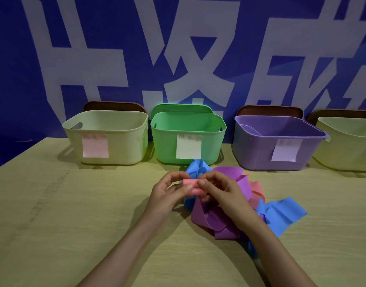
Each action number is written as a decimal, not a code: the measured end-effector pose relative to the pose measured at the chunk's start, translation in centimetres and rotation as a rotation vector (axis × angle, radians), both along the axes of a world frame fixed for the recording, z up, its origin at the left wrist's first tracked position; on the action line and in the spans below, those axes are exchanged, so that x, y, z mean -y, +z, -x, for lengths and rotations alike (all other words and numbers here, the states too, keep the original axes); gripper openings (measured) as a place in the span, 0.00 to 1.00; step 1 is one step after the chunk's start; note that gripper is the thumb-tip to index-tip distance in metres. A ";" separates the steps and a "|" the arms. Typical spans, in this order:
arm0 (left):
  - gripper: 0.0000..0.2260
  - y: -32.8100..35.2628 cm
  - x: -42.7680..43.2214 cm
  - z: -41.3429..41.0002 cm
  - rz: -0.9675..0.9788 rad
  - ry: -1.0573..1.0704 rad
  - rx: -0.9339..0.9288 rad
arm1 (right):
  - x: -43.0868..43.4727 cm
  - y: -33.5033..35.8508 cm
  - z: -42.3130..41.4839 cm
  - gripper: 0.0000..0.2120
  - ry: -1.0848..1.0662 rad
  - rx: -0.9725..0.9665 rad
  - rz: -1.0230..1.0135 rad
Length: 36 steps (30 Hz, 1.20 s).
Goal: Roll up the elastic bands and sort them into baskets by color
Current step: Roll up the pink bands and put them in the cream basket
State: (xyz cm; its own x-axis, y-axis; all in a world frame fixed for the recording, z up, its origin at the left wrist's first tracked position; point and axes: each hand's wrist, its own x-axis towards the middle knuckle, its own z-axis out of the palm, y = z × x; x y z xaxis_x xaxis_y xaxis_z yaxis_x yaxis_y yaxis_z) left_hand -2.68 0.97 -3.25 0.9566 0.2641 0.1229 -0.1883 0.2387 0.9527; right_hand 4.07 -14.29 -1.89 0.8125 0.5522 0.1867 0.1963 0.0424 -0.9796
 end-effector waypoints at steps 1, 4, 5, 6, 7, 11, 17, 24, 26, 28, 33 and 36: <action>0.11 0.0 0.1 -0.1 0.024 -0.007 -0.005 | 0.0 0.1 0.1 0.09 -0.009 0.003 -0.012; 0.08 -0.1 0.1 -0.4 0.081 0.042 -0.010 | 0.0 0.1 0.1 0.08 -0.016 0.007 -0.026; 0.07 -0.2 0.0 -0.5 0.089 0.056 -0.009 | 0.0 0.0 0.2 0.08 -0.016 0.009 -0.028; 0.07 -0.2 -0.1 -0.5 0.088 0.060 -0.013 | 0.0 -0.1 0.2 0.08 -0.018 0.014 -0.029; 0.08 -0.2 -0.2 -0.5 0.078 0.061 -0.019 | 0.0 -0.1 0.2 0.09 -0.022 0.025 -0.026; 0.09 -0.1 -0.1 -0.2 0.016 0.048 -0.050 | 0.1 -0.2 0.0 0.11 -0.029 0.090 -0.021; 0.13 1.3 0.4 0.5 -0.087 -0.015 -0.166 | -0.4 -0.3 0.1 0.15 -0.040 -0.049 -0.149; 0.15 6.1 0.9 2.3 -0.089 0.000 -0.096 | 0.0 4.7 0.9 0.13 0.052 0.045 -0.122; 0.14 7.4 1.1 2.3 -0.063 0.004 -0.078 | 0.1 6.1 1.2 0.13 0.085 0.025 -0.132; 0.14 8.3 1.1 2.1 -0.056 0.008 -0.063 | 0.1 7.2 1.2 0.11 0.096 0.003 -0.147; 0.12 8.7 0.0 -0.1 -0.111 0.041 -0.074 | -1.6 8.4 -1.0 0.08 0.033 -0.019 -0.111; 0.12 8.7 -2.1 -3.5 -0.123 0.056 -0.059 | -3.8 8.9 -4.6 0.06 0.017 -0.036 -0.069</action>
